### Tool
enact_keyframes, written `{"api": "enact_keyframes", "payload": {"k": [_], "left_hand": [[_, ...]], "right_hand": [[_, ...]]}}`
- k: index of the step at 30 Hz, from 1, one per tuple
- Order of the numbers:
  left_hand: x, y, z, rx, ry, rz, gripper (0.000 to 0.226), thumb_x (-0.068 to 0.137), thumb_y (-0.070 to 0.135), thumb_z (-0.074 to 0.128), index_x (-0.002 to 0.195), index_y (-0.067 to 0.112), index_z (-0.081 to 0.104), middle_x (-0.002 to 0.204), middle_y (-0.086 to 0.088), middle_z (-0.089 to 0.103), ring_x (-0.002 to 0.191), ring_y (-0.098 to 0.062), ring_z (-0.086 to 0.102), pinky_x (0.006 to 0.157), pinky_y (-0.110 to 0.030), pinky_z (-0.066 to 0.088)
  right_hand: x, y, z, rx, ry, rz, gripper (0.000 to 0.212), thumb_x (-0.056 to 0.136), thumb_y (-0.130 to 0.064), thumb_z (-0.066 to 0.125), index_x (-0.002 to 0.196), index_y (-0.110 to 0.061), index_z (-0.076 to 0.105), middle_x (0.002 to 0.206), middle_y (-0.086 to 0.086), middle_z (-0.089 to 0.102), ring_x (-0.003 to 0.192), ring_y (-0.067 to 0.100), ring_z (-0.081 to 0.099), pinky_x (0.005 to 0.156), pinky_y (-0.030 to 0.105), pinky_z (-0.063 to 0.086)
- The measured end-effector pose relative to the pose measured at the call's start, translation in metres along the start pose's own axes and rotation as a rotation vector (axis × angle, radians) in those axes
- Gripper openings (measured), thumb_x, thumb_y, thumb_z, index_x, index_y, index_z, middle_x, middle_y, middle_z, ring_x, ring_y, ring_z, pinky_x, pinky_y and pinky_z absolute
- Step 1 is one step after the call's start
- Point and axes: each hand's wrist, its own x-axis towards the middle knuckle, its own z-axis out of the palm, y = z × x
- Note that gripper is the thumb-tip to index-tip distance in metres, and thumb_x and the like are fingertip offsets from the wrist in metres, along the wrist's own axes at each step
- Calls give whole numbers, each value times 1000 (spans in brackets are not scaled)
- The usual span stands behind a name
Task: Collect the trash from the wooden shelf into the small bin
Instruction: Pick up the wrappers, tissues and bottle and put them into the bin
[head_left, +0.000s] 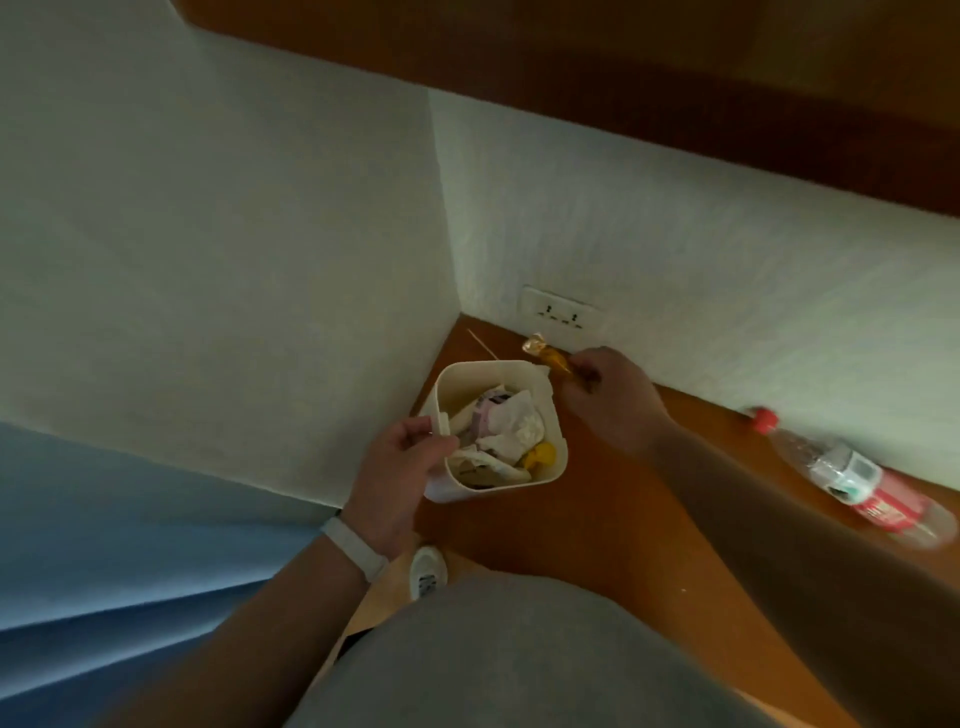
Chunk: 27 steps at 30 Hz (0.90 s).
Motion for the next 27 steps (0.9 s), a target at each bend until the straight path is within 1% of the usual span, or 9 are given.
{"api": "enact_keyframes", "payload": {"k": [4, 8, 12, 15, 18, 21, 23, 25, 27], "left_hand": [[13, 2, 10, -4, -56, -8, 29, 84, 7, 70, 112, 4, 67, 115, -25, 70, 108, -39, 66, 97, -53, 52], [21, 6, 22, 17, -127, -3, 30, 86, 7, 69, 115, 5, 65, 115, -22, 71, 101, -31, 69, 86, -42, 55], [25, 9, 29, 19, -169, 4, 27, 85, 8, 70, 112, 5, 66, 111, -20, 73, 95, -28, 72, 78, -37, 55], [26, 10, 31, 26, -163, -6, 30, 86, 6, 69, 116, 5, 65, 112, -19, 73, 98, -29, 71, 79, -37, 55], [25, 8, 26, 18, -135, -10, 29, 86, 5, 68, 115, 5, 66, 111, -19, 73, 94, -26, 72, 76, -35, 55], [21, 3, 17, 15, -103, -25, 28, 87, 5, 67, 115, 4, 65, 113, -21, 72, 96, -27, 70, 80, -37, 55], [17, -1, 10, 13, -66, -22, 29, 87, 5, 67, 115, 2, 65, 114, -25, 70, 100, -33, 69, 86, -45, 56], [11, -6, 3, 9, -28, -23, 32, 86, 7, 68, 117, 1, 65, 113, -26, 71, 105, -39, 68, 94, -54, 54], [3, -9, -3, -4, 15, -23, 36, 81, 13, 73, 115, 2, 66, 109, -25, 72, 104, -41, 69, 95, -57, 53]], "right_hand": [[-26, -10, -20, -30, -1, -113, 15, 85, -39, 58, 99, -35, 61, 89, -22, 51, 81, -3, 51, 61, 17, 36], [-40, -12, -22, -131, 2, -142, 21, 86, -34, 59, 106, -28, 64, 91, -18, 48, 79, 2, 49, 64, 18, 36], [-49, -14, -18, -244, -39, -154, 33, 89, -38, 60, 119, -26, 62, 109, -8, 54, 100, 11, 51, 78, 25, 42], [-54, -12, -16, -232, -86, -182, 39, 89, -47, 57, 123, -28, 59, 117, -10, 53, 105, 7, 45, 84, 26, 40], [-51, -10, -16, -154, -65, -161, 43, 87, -54, 50, 120, -30, 61, 107, -18, 49, 96, 1, 46, 76, 16, 38], [-36, -3, -14, -109, -23, -105, 31, 91, -46, 51, 113, -29, 64, 100, -19, 50, 90, 0, 50, 69, 11, 35], [-20, 2, -10, -49, -10, -58, 22, 92, -42, 51, 104, -29, 66, 95, -19, 51, 85, -1, 51, 67, 15, 37], [-1, 8, -2, -42, -17, -13, 19, 92, -39, 51, 98, -29, 65, 92, -12, 54, 79, 2, 54, 62, 22, 41], [18, 17, 12, -106, -71, 18, 15, 92, -33, 51, 95, -25, 64, 93, -5, 59, 72, 7, 56, 56, 26, 41]]}}
